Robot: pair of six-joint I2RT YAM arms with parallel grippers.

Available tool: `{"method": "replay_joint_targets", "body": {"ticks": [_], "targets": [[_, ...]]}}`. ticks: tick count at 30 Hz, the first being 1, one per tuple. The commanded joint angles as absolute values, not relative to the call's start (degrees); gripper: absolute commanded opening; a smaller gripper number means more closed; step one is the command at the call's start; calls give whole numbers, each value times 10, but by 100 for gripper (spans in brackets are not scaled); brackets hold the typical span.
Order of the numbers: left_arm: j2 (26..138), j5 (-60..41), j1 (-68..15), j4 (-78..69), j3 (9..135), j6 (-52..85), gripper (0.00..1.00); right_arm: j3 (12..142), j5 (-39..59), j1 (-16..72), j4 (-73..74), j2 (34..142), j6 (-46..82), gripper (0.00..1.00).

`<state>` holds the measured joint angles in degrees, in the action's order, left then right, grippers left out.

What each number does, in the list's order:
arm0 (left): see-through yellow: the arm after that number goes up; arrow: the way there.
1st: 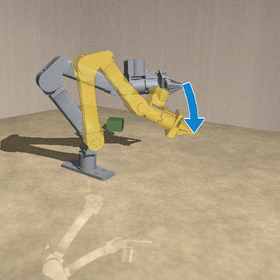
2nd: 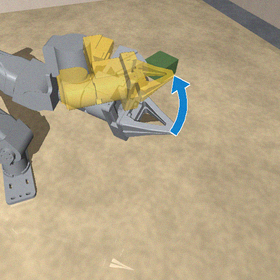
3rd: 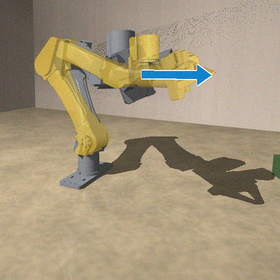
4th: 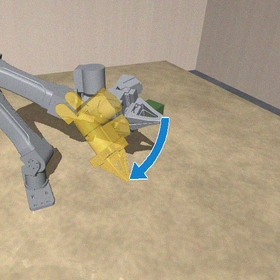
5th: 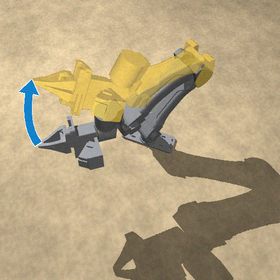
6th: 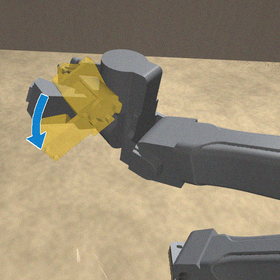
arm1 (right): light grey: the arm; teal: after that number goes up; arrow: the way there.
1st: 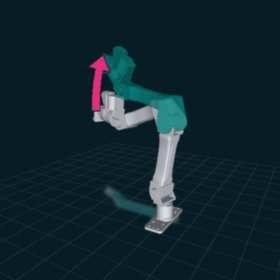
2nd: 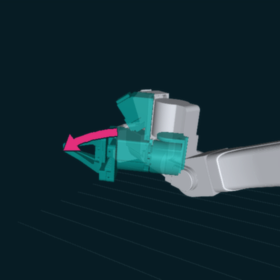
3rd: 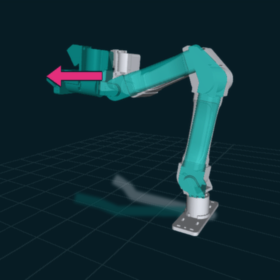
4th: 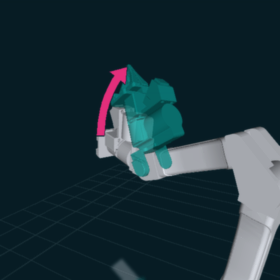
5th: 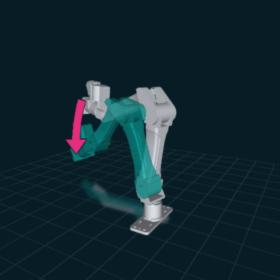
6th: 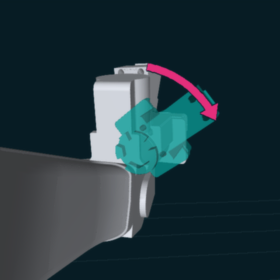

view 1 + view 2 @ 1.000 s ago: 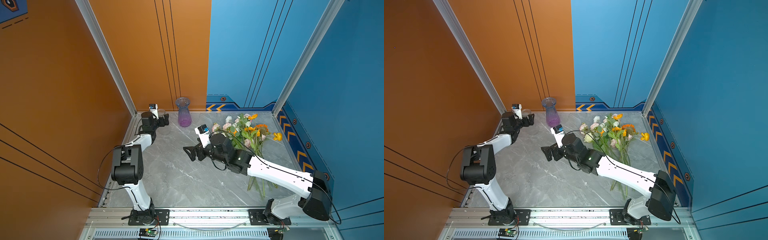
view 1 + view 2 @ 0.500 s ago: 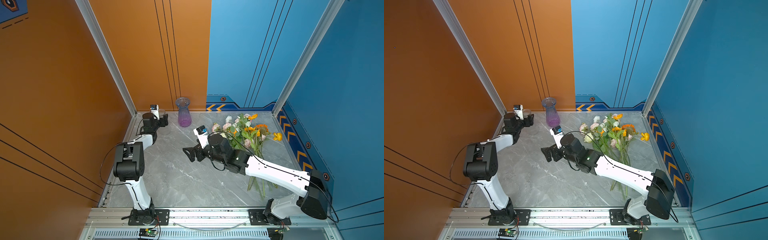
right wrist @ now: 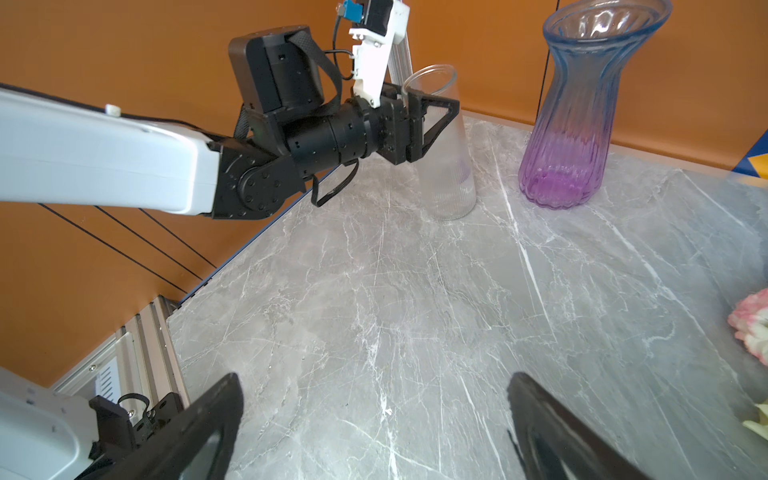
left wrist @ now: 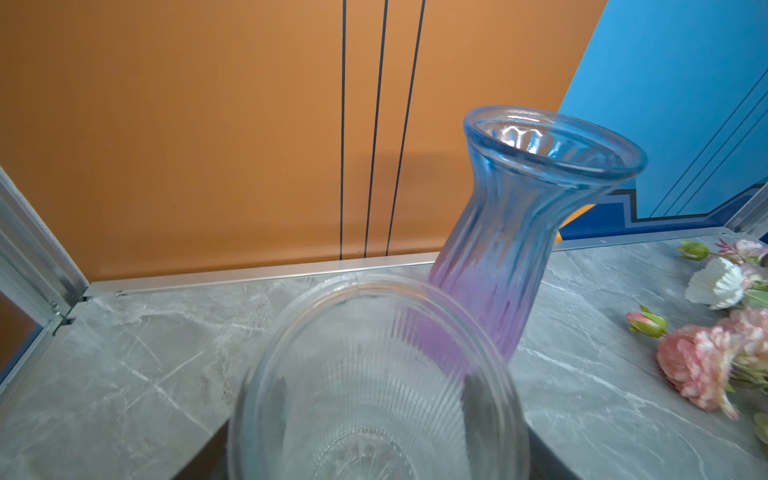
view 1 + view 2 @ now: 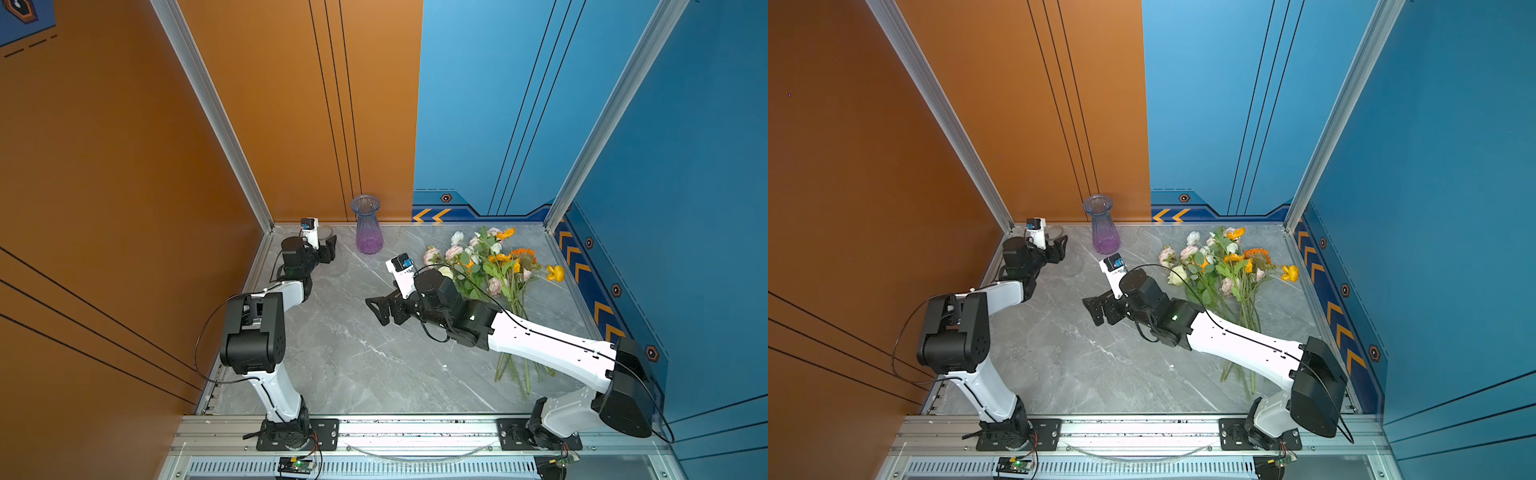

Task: Arrange the flowers into the vase

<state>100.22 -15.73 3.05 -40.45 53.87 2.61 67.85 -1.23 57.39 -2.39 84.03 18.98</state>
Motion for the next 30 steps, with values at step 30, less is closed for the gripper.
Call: {"method": "replay_joint_targets", "body": {"ticks": [30], "targets": [[735, -4, -411, -435, 324, -72, 47, 345, -68, 409, -134, 490, 277, 100]]}}
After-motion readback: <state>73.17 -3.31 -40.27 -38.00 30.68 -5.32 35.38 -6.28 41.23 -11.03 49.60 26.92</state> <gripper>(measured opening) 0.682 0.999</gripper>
